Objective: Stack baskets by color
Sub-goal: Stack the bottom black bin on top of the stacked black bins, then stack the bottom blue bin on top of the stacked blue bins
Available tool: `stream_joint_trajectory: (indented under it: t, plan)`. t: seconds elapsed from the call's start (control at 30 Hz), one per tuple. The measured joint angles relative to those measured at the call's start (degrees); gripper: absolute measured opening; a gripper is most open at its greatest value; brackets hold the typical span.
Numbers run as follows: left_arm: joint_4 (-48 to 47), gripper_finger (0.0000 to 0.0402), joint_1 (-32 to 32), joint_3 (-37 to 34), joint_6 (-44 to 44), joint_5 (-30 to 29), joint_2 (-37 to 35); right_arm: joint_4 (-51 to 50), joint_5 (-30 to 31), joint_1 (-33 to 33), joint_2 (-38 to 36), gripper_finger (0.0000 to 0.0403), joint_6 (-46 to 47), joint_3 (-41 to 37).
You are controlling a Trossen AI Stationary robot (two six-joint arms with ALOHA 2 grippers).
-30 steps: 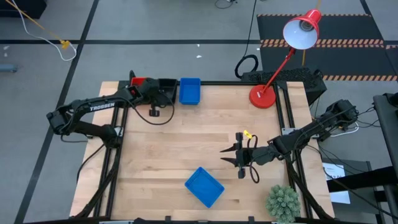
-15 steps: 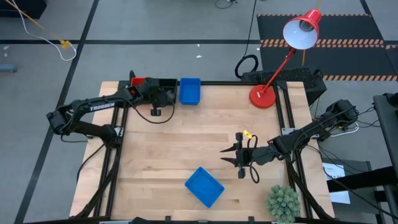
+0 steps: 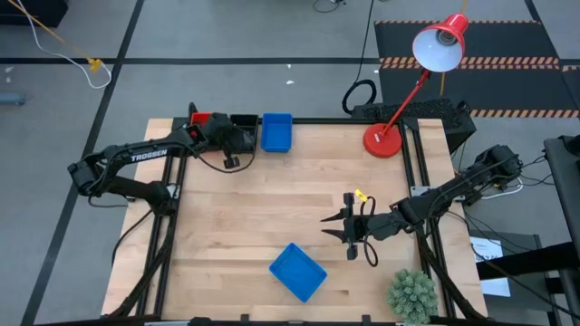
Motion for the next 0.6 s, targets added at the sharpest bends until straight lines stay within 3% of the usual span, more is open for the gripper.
stream_joint_trajectory:
  t: [0.1, 0.17, 0.4, 0.6]
  plan:
    - [-0.01, 0.003, 0.0, 0.0, -1.74, 0.03, 0.51, 0.0, 0.0, 0.0, -0.01, 0.0118, 0.0, 0.0]
    - [-0.53, 0.0009, 0.23, 0.0, -2.49, 0.27, 1.37, 0.0, 0.0, 0.0, 0.0, 0.0118, 0.0, 0.0]
    - [0.76, 0.0015, 0.32, -0.02, -4.83, 0.31, 5.57, 0.02, 0.0, 0.02, -0.02, 0.0118, 0.01, 0.0]
    - [1.56, 0.0008, -1.08, 0.09, -8.1, -0.44, 2.57, 0.02, -0.02, -0.08, -0.02, 0.0118, 0.15, 0.0]
